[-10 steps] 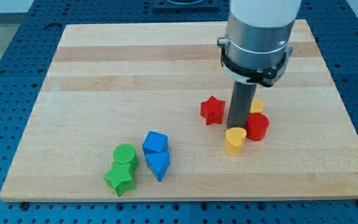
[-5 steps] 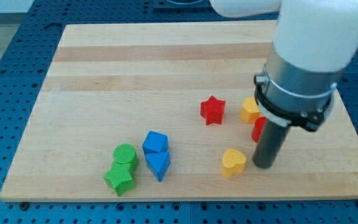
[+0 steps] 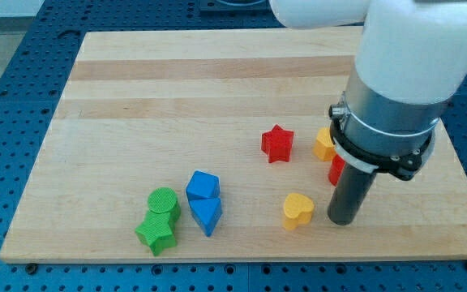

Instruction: Move the yellow heart closer to the blue tringle

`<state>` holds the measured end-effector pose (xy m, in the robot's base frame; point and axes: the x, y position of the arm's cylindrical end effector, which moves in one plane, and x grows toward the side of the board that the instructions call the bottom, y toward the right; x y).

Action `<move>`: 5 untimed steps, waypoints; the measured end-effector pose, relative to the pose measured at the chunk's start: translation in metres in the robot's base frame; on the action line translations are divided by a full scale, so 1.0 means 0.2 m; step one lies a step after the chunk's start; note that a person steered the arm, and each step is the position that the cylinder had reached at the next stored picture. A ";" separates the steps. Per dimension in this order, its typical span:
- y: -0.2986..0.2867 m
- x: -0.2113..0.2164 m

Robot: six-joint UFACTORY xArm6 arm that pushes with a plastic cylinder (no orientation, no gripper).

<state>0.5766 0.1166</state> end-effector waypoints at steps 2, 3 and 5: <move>-0.06 -0.02; -0.19 -0.02; -0.38 -0.02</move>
<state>0.5735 0.0414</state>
